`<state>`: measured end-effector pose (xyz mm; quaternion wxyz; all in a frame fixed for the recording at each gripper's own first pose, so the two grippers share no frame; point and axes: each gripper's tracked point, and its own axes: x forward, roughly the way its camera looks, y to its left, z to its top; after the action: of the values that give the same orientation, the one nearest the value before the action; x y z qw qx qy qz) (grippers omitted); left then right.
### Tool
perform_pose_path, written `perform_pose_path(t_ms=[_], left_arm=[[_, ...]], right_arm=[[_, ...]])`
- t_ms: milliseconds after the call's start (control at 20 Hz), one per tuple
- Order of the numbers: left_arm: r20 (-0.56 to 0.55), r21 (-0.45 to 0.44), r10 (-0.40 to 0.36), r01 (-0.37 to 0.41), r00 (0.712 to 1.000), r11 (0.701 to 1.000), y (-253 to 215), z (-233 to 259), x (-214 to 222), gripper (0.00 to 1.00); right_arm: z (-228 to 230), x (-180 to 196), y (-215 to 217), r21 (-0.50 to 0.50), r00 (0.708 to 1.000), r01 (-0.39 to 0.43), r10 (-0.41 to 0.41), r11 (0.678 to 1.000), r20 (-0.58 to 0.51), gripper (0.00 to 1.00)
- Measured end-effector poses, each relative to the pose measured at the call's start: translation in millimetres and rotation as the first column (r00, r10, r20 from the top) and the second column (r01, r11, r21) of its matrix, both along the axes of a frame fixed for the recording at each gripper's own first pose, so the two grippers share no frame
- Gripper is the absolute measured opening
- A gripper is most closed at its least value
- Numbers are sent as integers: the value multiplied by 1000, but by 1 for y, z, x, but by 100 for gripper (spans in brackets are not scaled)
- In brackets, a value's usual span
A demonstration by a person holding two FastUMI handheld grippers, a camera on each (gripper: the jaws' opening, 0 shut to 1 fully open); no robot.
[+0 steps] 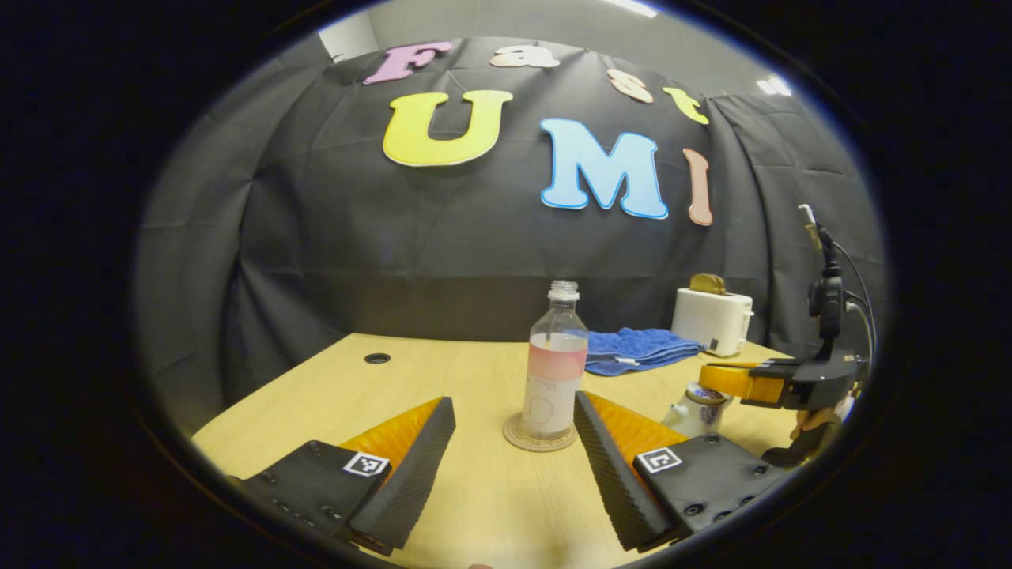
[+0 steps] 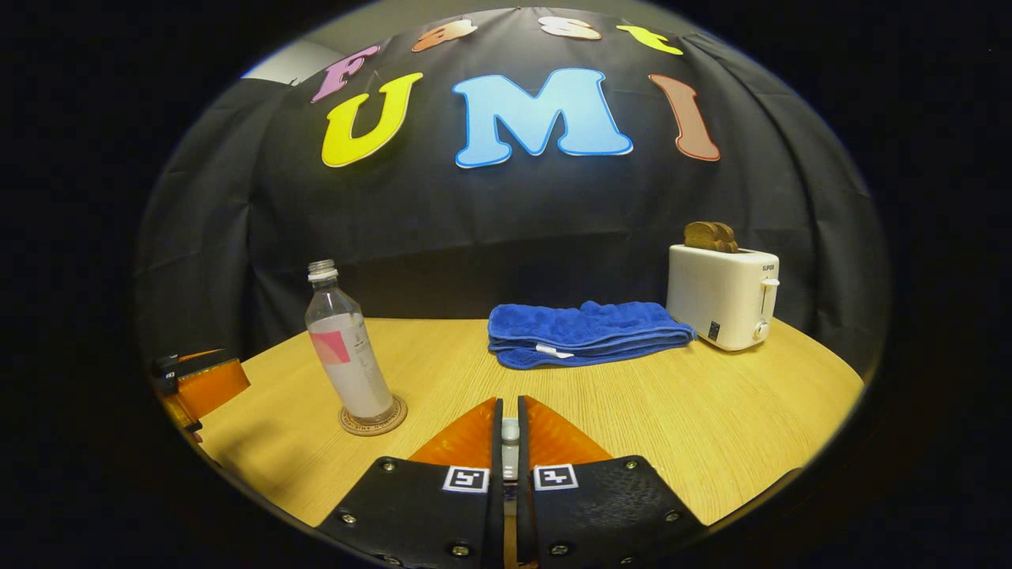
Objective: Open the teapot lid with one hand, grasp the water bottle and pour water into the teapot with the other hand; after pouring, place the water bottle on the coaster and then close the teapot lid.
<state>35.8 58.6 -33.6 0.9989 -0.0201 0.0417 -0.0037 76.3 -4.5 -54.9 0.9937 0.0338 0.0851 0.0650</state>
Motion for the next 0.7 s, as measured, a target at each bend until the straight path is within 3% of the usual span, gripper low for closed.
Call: perform_pose_path(t_ms=[350, 700], left_arm=[[4, 2, 2, -2, 1000, 1000, -4, 2, 0, 100], [37, -7, -1, 1, 999, 1000, -16, 19, -11, 100]], right_arm=[[0, 0, 2, -25, 1000, -2, 2, 1000, 5, 21], [35, -29, 5, -33, 996, 20, -17, 999, 87, 21]])
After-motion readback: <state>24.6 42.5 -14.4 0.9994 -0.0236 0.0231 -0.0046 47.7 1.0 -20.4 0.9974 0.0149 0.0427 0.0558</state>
